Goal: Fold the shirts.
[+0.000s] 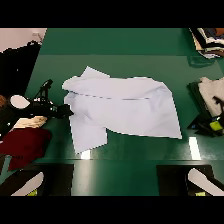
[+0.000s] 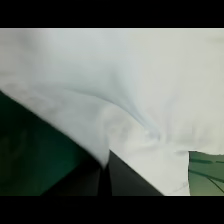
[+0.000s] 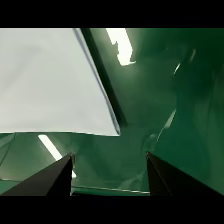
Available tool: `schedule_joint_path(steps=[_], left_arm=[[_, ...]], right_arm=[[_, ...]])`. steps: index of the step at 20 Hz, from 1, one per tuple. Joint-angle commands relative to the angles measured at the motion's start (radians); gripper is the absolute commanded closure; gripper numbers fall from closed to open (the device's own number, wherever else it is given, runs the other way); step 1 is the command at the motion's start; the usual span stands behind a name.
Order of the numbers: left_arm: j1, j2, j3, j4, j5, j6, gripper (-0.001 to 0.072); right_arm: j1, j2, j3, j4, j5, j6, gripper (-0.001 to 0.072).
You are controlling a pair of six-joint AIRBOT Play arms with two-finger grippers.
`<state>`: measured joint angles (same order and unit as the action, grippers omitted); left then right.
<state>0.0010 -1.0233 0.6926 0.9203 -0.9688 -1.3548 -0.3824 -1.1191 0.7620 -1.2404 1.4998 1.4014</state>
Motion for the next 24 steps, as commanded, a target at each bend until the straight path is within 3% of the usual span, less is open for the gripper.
schedule_joint_path(steps=[1, 4, 7, 9, 10, 16, 24], left_arm=[[0.0, 0.0, 0.006, -0.001, -0.007, 0.001, 0.0682], [0.0, 0.0, 0.006, -0.001, -0.011, 0.001, 0.0682], [0.0, 0.0, 0.007, -0.001, -0.013, 0.002, 0.0682], [0.0, 0.003, 0.007, 0.002, -0.018, 0.002, 0.0683], [0.0, 0.013, 0.008, 0.004, -0.019, 0.002, 0.0683], [0.0, 0.169, 0.191, 0.035, -0.087, -0.008, 0.0684], [0.0, 0.259, 0.995, 0.046, -0.224, -0.008, 0.0683]], right_arm=[[-0.016, -0.047, -0.138, 0.088, -0.092, -0.034, 0.0186], [0.049, -0.081, -0.163, 0.123, -0.18, -0.034, 0.0212], [0.125, -0.076, -0.159, 0.122, -0.246, -0.034, 0.0438], [0.157, -0.033, -0.159, 0.12, -0.294, -0.034, 0.065], [0.166, 0.0, -0.159, 0.121, -0.312, -0.034, 0.07], [0.171, 0.245, -0.01, 0.124, -0.308, -0.034, 0.0702], [0.171, 0.419, 0.644, 0.119, -0.319, -0.034, 0.0702]])
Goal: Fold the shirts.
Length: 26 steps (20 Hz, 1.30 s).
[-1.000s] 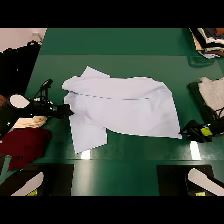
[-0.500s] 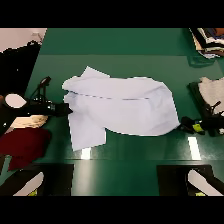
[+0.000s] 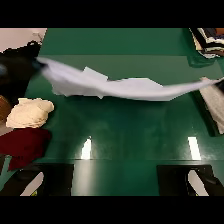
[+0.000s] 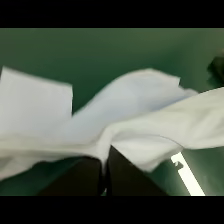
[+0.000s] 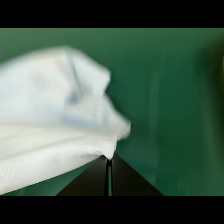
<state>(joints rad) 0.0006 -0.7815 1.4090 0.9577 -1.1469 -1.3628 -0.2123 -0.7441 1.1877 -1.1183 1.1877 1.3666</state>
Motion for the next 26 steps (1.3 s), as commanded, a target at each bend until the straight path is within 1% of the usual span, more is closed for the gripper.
schedule_joint_path(steps=[1, 4, 6, 9, 11, 13, 16, 20, 23, 24, 26], left_arm=[[0.0, 0.017, 0.374, 0.01, -0.043, 0.0, 0.0684], [0.0, 0.017, 0.616, 0.052, -0.026, -0.044, 0.0684], [0.0, 0.017, 0.726, 0.083, -0.014, -0.055, 0.0684], [0.0, 0.017, 0.777, 0.089, -0.014, -0.075, 0.0684], [0.0, 0.014, 0.715, 0.101, -0.021, -0.079, 0.0684], [0.0, 0.006, 0.572, 0.109, -0.021, -0.079, 0.0684], [0.0, -0.092, 0.378, 0.108, -0.06, -0.078, 0.0684], [0.0, -0.368, 0.235, 0.108, -0.088, -0.078, 0.0683], [0.0, -0.611, 0.229, 0.106, -0.084, -0.069, 0.0683], [0.0, -0.683, 0.229, 0.106, -0.064, -0.067, 0.0683], [0.0, -0.812, 0.231, 0.106, 0.031, -0.027, 0.0682]], right_arm=[[0.001, 0.047, 0.303, -0.01, -0.007, 0.001, 0.0702], [0.001, 0.029, 0.524, -0.028, 0.007, 0.002, 0.0702], [0.0, -0.014, 0.669, -0.047, 0.057, 0.003, 0.0702], [0.001, -0.116, 0.892, -0.064, 0.188, 0.017, 0.0702], [0.001, -0.188, 0.983, -0.063, 0.245, 0.032, 0.0702], [0.001, -0.251, 0.977, -0.057, 0.267, 0.05, 0.0702], [0.019, -0.335, 0.805, -0.06, 0.272, 0.049, 0.0703], [0.109, -0.563, 0.636, -0.137, 0.333, 0.048, 0.0702], [0.171, -0.773, 0.596, -0.221, 0.346, 0.048, 0.0702], [0.181, -0.838, 0.6, -0.226, 0.342, 0.048, 0.0702], [0.193, -0.97, 0.653, -0.227, 0.323, 0.048, 0.0702]])
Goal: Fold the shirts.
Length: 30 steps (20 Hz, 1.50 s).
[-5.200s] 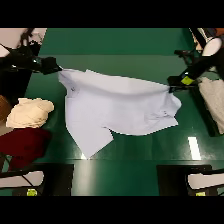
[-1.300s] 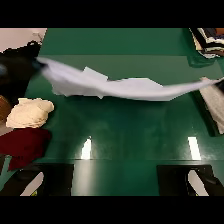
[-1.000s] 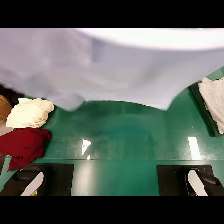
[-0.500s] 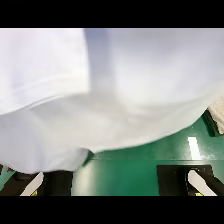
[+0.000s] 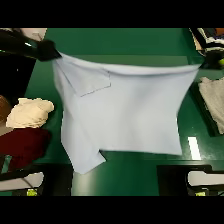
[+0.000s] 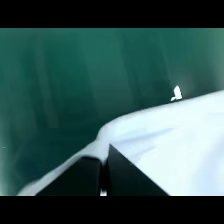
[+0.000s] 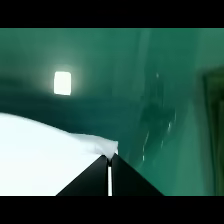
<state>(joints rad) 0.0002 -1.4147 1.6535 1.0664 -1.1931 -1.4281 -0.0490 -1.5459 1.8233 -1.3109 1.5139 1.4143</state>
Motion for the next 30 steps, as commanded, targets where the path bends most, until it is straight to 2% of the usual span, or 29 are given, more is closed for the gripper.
schedule_joint_path(steps=[1, 6, 8, 11, 13, 16, 19, 21, 22, 23, 24, 27, 30], left_arm=[[0.0, -0.225, -0.004, -0.003, 0.114, 0.041, 0.0682], [0.001, -0.294, 0.037, -0.002, 0.252, 0.048, 0.0682], [0.001, -0.294, 0.074, 0.034, 0.169, 0.048, 0.0683], [0.0, -0.293, 0.125, 0.156, -0.082, 0.048, 0.0684], [0.0, -0.292, 0.111, 0.227, -0.185, 0.036, 0.0684], [0.0, -0.292, 0.028, 0.233, -0.201, 0.021, 0.0684], [0.0, -0.292, -0.082, 0.234, -0.151, 0.013, 0.0683], [0.001, -0.292, -0.132, 0.251, -0.148, -0.031, 0.068], [0.001, -0.292, -0.144, 0.265, -0.15, -0.042, 0.0513], [0.001, -0.291, -0.144, 0.279, -0.16, -0.043, 0.0243], [0.001, -0.281, -0.143, 0.298, -0.182, -0.048, 0.0204], [0.001, -0.185, -0.164, 0.361, -0.241, -0.048, 0.0204], [0.0, 0.034, -0.367, 0.361, -0.216, -0.068, 0.0203]], right_arm=[[0.034, -0.221, 0.06, -0.036, -0.007, 0.0, 0.0702], [0.039, -0.333, 0.24, -0.053, -0.073, 0.011, 0.0702], [0.039, -0.293, 0.188, -0.053, -0.108, 0.01, 0.0702], [0.039, -0.208, 0.042, -0.053, -0.113, 0.01, 0.0703], [0.039, -0.145, -0.089, -0.053, -0.154, 0.009, 0.0703], [0.057, -0.07, -0.273, -0.053, -0.221, 0.01, 0.0703], [0.07, -0.039, -0.392, -0.042, -0.232, 0.009, 0.0701], [0.088, -0.036, -0.445, -0.042, -0.23, 0.01, 0.0699], [0.098, -0.036, -0.463, -0.042, -0.227, 0.01, 0.0671], [0.102, -0.036, -0.472, -0.042, -0.222, 0.01, 0.0481], [0.101, -0.035, -0.47, -0.042, -0.201, 0.01, 0.0345], [0.088, 0.019, -0.47, -0.043, -0.113, 0.007, 0.0345], [0.057, 0.157, -0.551, -0.042, -0.099, 0.005, 0.0346]])
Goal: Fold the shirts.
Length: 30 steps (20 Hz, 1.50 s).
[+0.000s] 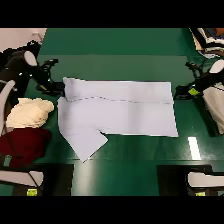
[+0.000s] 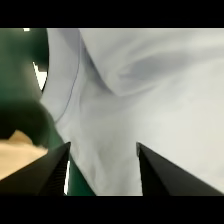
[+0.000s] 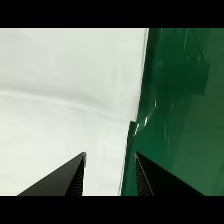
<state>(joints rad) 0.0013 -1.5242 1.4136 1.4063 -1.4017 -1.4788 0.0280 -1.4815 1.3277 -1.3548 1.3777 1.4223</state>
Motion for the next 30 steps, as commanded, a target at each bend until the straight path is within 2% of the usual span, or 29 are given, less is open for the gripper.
schedule_joint_path(steps=[1, 5, 7, 9, 13, 15, 21, 22, 23, 24, 26, 28, 30], left_arm=[[-0.001, 0.228, -0.23, 0.001, -0.001, -0.019, 0.0203], [-0.001, 0.546, -0.657, -0.093, 0.042, -0.086, 0.0203], [-0.001, 0.668, -0.823, -0.113, 0.058, -0.149, 0.0203], [-0.001, 0.742, -0.937, -0.177, 0.096, -0.171, 0.0203], [-0.001, 0.755, -1.044, -0.327, 0.265, -0.171, 0.0203], [-0.001, 0.755, -1.07, -0.344, 0.344, -0.171, 0.0203], [-0.001, 0.755, -1.081, -0.38, 0.444, -0.175, 0.0205], [-0.001, 0.755, -1.081, -0.388, 0.444, -0.175, 0.0278], [-0.001, 0.755, -1.081, -0.396, 0.443, -0.172, 0.0573], [-0.001, 0.755, -1.081, -0.406, 0.443, -0.171, 0.0673], [-0.001, 0.756, -1.076, -0.443, 0.422, -0.167, 0.0683], [-0.001, 0.756, -1.041, -0.449, 0.36, -0.122, 0.0683], [-0.001, 0.756, -0.998, -0.45, 0.313, -0.087, 0.0684]], right_arm=[[-0.031, 0.142, -0.093, 0.002, 0.036, -0.01, 0.0346], [-0.061, 0.286, -0.215, 0.002, 0.019, -0.019, 0.0346], [-0.065, 0.334, -0.252, 0.002, -0.002, -0.019, 0.0347], [-0.065, 0.368, -0.269, 0.002, -0.017, -0.019, 0.0346], [-0.065, 0.392, -0.268, 0.074, -0.017, -0.03, 0.0347], [-0.063, 0.392, -0.268, 0.109, -0.014, -0.036, 0.0347], [-0.063, 0.392, -0.268, 0.16, -0.013, -0.036, 0.0347], [-0.063, 0.392, -0.268, 0.16, -0.01, -0.036, 0.0347], [-0.063, 0.392, -0.268, 0.159, 0.0, -0.036, 0.0347], [-0.066, 0.392, -0.268, 0.156, 0.017, -0.037, 0.0347], [-0.094, 0.392, -0.269, 0.154, 0.063, -0.052, 0.0347], [-0.156, 0.396, -0.294, 0.148, 0.11, -0.055, 0.0347], [-0.245, 0.421, -0.388, 0.148, 0.094, -0.056, 0.0346]])
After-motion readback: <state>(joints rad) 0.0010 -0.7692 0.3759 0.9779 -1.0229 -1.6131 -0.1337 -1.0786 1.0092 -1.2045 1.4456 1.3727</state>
